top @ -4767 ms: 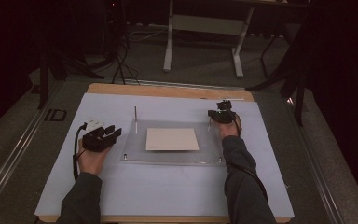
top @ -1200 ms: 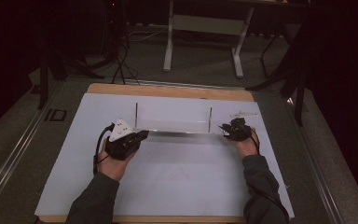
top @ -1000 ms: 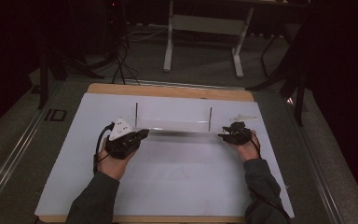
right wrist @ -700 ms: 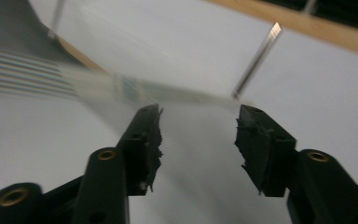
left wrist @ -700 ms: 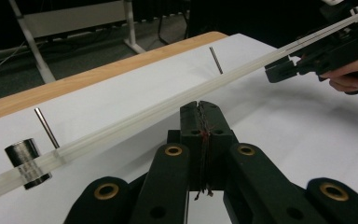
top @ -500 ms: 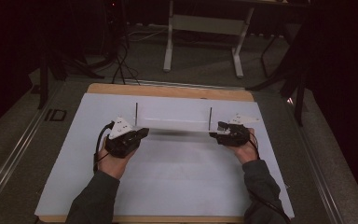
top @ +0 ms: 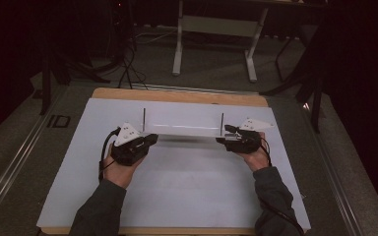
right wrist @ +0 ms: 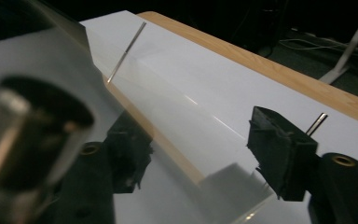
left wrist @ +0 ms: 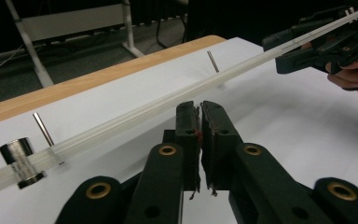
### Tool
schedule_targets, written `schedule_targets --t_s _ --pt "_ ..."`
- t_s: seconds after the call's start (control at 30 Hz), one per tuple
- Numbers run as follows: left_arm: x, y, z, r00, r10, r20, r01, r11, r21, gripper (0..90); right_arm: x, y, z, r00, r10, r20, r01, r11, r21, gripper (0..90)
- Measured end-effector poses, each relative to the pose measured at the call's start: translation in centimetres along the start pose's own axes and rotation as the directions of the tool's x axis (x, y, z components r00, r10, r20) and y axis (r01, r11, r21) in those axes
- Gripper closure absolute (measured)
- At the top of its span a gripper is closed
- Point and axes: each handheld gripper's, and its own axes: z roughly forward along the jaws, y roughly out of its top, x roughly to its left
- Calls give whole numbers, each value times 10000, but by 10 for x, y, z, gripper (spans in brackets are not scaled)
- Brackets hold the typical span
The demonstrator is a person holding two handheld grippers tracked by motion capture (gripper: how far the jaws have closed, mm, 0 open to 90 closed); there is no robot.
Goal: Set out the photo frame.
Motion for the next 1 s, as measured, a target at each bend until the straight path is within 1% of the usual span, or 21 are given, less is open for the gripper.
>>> schedule_targets --t_s 0.17,0.43,0.47,0.5,0.57,0.67,0.8,0.9,1.0 --pt "1 0 1 10000 -9 10 9 10000 -6 807 0 1 0 10000 26 -12 -26 10000 32 390" --pt "3 -4 0 9999 -38 -107 37 10000 -65 734 -1 3 0 9999 124 -22 -124 9999 97 390" --pt "5 -8 -2 9999 -116 68 117 9997 -232 734 -1 3 0 9999 128 -25 -127 9999 105 390" --pt "6 -11 -4 9999 -144 10 144 9996 -245 718 -1 3 0 9999 151 -24 -151 9998 112 390" --pt "11 -16 -6 9996 -285 -32 285 9995 -154 718 -1 3 0 9999 163 -22 -163 9998 104 390" --pt "16 -23 -11 9995 -281 -160 280 9996 -58 718 -1 4 0 9998 202 -31 -202 9997 131 390" --pt "23 -30 -17 9986 -279 -458 281 9996 25 718 -2 4 0 9998 208 -38 -207 9997 149 389" --pt "31 -35 -19 9970 -339 -693 349 9993 139 711 -1 4 0 9998 219 -35 -218 9997 144 390" --pt "39 -40 -22 9942 -380 -1005 395 9991 130 690 -1 4 0 9998 199 -30 -198 9997 137 389"
